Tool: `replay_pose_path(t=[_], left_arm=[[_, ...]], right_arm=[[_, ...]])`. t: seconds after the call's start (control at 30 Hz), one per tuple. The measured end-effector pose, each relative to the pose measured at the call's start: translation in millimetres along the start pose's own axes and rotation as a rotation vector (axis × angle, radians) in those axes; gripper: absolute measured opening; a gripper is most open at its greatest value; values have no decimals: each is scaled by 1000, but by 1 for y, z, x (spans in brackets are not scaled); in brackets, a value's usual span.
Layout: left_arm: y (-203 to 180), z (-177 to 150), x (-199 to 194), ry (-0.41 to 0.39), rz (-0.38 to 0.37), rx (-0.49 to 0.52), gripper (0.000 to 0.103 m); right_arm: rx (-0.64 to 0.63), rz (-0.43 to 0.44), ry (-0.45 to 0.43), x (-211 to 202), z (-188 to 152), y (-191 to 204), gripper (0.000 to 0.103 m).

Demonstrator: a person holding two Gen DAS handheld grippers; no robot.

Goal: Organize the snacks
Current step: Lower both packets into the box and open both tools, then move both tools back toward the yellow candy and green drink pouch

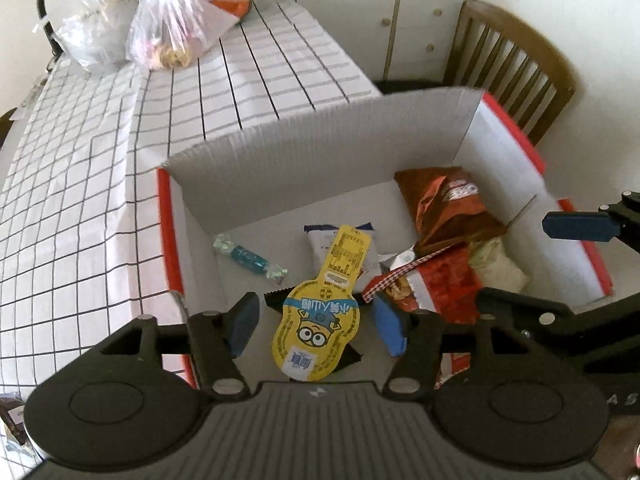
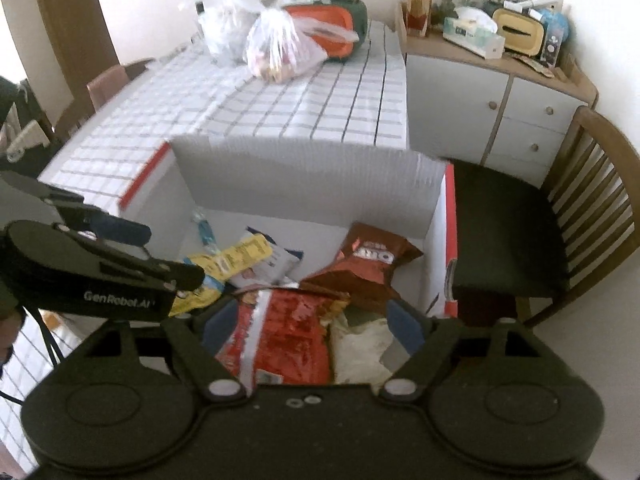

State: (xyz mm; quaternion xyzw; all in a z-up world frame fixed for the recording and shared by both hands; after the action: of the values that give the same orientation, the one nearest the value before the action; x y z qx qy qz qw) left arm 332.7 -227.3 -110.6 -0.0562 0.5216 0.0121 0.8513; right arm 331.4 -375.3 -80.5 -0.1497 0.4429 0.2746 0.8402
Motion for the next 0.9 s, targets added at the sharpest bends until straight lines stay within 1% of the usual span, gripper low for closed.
replay_pose_path(t=[0.07,0.2,0.37,0.57,0.77,0.9], left_arm=[[2,-3,-11,-23,-18,-5,63],[6,-8,-32,-69,-31,-10,63],[17,-16,-58,-107,-47,-50,64],[35,-34,-87,-162,-65,-87,67],[59,-53,-106,-207,-71,-115,71],[81,-65,-112,-219,-79,-137,71]], right_arm=[[2,7,-20,-8,1,2,83],[21,29,-59,-25,2,7,85],[66,92,-107,-44,-1,14,87],[93,140,-156,-61,-2,31,94],[96,152,-174,-65,-2,56,99],[68,131,-178,-65,0,81,100]])
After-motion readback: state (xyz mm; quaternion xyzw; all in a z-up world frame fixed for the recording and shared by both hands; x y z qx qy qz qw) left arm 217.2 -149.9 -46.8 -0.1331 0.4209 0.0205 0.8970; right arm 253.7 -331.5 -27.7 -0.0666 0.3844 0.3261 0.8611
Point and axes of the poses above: each gripper's, at about its wrist camera, not at the fingertips, and x roughly the way its jaws point, y to its left, z to its top, the point moved 1 cm from there along x, roughly the way its jaws point, and after that the axes turned 9 degrees about -x, right-handed, at the moved point
